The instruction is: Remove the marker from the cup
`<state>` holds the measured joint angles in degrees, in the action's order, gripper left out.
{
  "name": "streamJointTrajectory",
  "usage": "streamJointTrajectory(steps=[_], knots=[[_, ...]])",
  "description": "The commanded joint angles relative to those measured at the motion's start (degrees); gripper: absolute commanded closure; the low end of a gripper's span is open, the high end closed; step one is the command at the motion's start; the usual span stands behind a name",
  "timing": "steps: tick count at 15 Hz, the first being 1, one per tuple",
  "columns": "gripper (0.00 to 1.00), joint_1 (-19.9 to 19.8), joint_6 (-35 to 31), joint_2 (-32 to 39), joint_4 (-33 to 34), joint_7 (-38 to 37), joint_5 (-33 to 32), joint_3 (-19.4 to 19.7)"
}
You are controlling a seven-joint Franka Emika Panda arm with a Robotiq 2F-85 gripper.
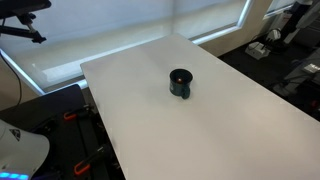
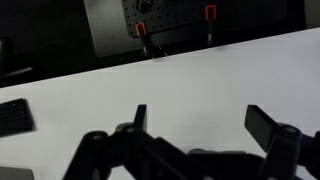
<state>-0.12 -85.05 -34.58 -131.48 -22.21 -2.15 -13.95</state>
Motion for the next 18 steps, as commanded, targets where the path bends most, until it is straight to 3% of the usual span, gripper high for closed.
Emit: streamJointTrajectory(steps=[1,6,7,12,18], knots=[[0.00,0.13,-1.50,1.05,-0.99,1.79,0.28,3.63],[0.00,-0.37,-5.64,2.82,-1.81,8.17,1.54,10.14],[0.00,-0.37,-3.81,2.25,-1.41,5.80,0.36,8.49],[0.00,-0.54,-4.66,3.16,-1.47,7.66,0.78,10.19],[0.00,-2.07,-5.80,8.28,-0.75,14.58,2.21,16.28]])
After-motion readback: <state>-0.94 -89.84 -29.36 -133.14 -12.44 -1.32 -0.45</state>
